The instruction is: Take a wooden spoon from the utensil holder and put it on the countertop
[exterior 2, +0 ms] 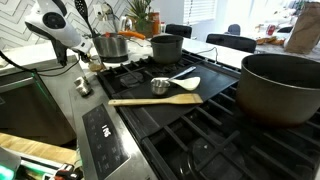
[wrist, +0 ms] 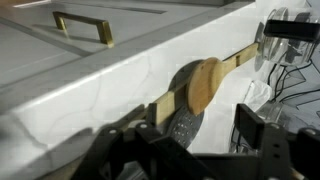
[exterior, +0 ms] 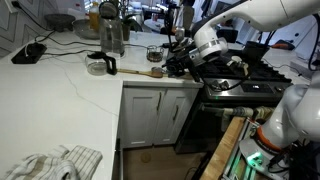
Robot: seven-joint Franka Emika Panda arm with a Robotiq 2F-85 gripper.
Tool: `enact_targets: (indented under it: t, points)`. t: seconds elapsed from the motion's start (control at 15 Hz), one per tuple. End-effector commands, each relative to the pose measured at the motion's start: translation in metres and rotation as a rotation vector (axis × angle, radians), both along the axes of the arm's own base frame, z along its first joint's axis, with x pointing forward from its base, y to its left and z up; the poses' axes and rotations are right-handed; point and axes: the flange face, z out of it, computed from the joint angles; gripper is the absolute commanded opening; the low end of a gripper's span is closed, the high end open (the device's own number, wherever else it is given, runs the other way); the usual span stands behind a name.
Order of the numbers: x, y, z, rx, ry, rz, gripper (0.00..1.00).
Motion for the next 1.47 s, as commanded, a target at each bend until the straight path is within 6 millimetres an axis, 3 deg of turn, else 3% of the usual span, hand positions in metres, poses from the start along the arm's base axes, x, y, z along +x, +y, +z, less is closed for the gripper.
enact_targets:
  t: [0.0,0.4,0.6,1.0,1.4]
  points:
    - [-0.009,-0.006,0.008,-0.011,-0.031,0.028,1.00]
    - [-0.017,0.004,0.050,-0.088,-0.031,0.113,1.00]
    - [-0.031,0.013,0.067,-0.161,0.020,0.160,1.00]
    - [-0.089,0.019,0.089,-0.333,0.137,0.152,1.00]
    - [-0.142,0.002,0.160,-0.356,0.169,0.129,1.00]
